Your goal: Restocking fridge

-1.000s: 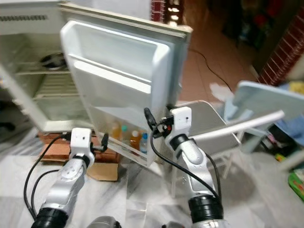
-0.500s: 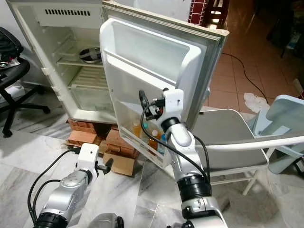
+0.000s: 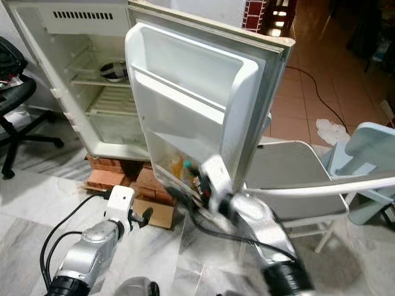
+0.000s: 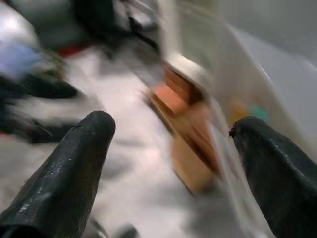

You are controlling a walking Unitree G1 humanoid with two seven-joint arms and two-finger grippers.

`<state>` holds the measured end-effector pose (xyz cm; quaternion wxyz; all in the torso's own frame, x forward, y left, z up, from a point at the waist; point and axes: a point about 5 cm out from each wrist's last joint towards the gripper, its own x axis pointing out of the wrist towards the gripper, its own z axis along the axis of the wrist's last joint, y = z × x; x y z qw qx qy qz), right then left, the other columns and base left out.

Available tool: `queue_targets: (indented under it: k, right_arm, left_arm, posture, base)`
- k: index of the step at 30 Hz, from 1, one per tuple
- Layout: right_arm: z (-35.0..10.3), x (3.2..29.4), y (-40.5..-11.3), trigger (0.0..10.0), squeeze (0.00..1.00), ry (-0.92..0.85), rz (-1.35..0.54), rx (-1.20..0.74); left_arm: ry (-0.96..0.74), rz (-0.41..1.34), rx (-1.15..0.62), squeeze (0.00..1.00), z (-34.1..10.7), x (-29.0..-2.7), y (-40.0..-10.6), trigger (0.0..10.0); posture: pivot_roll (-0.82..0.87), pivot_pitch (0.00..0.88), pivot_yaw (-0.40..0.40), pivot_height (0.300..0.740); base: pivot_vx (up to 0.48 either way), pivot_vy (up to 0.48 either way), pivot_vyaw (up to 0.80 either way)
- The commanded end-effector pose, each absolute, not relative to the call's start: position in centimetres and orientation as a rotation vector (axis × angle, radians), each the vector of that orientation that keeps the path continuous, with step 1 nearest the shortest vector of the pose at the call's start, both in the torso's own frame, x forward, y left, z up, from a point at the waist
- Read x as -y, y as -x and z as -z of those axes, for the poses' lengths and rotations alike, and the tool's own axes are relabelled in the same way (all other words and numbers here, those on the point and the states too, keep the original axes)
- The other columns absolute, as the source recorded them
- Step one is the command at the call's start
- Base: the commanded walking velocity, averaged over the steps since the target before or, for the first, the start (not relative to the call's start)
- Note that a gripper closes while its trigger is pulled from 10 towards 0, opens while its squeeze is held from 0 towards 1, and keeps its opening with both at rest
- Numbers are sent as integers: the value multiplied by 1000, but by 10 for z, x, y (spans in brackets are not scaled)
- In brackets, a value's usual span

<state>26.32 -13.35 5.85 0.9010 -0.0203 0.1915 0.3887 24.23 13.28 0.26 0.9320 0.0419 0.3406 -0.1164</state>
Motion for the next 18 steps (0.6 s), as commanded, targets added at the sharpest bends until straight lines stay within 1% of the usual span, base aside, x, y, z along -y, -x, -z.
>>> queue_targets:
  k: [1,2,4,5,7,8,9,10,12,13,14,15,16,17,18]
  right_arm:
    - [-68,139,-276,10000,0,70,-748,-369]
    - [-76,154,-291,10000,0,101,-638,-357]
    - [-87,164,-305,10000,0,135,-552,-323]
    - [-99,173,-318,10000,0,147,-462,-283]
    - [-104,176,-322,10000,0,155,-431,-271]
    - [-118,180,-331,10000,0,169,-369,-208]
    - [-134,179,-340,10000,0,140,-319,-128]
    - [-134,179,-340,10000,0,140,-319,-128]
    - [-147,171,-344,10000,0,54,-318,-52]
    - [-147,171,-344,10000,0,54,-318,-52]
    - [-152,165,-345,10000,0,6,-332,-26]
    - [-158,151,-346,10000,0,-82,-381,8]
    - [-158,151,-346,10000,0,-82,-381,8]
    - [-166,130,-342,10000,0,-213,-487,34]
    - [-174,113,-335,10000,0,-297,-600,55]
  left_arm:
    - [-97,247,-690,0,-5,-132,-243,10000]
    - [-102,251,-691,0,-5,-132,-243,10000]
    - [-105,252,-693,0,-5,-132,-243,10000]
    - [-106,254,-696,0,-5,-132,-243,10000]
    - [-107,254,-697,0,-5,-132,-243,10000]
    - [-110,255,-701,0,-5,-132,-243,10000]
    - [-113,255,-702,0,-5,-133,-243,10000]
    - [-113,255,-702,0,-5,-133,-243,10000]
    - [-119,259,-704,0,-4,-133,-243,10000]
    - [-119,259,-704,0,-4,-133,-243,10000]
    - [-123,261,-704,0,-4,-132,-243,10000]
    - [-128,264,-704,0,-4,-132,-243,10000]
    - [-128,264,-704,0,-4,-132,-243,10000]
    - [-132,265,-704,0,-4,-133,-244,10000]
    - [-133,266,-704,0,-4,-133,-244,10000]
  posture:
    - [64,0,1,740]
    - [64,0,4,740]
    - [65,0,5,740]
    - [67,0,5,740]
    - [68,0,5,740]
    - [69,0,4,740]
    - [68,0,5,740]
    - [68,0,5,740]
    - [69,0,5,740]
    - [69,0,5,740]
    - [70,0,7,740]
    - [73,0,8,740]
    - [73,0,8,740]
    - [73,0,9,740]
    - [74,0,10,740]
  base:
    - [0,0,0]
    - [0,0,0]
    - [0,0,0]
    - [0,0,0]
    - [0,0,0]
    - [0,0,0]
    - [0,0,0]
    - [0,0,0]
    - [0,0,0]
    - [0,0,0]
    - [0,0,0]
    - [0,0,0]
    - [0,0,0]
    - [0,0,0]
    - [0,0,0]
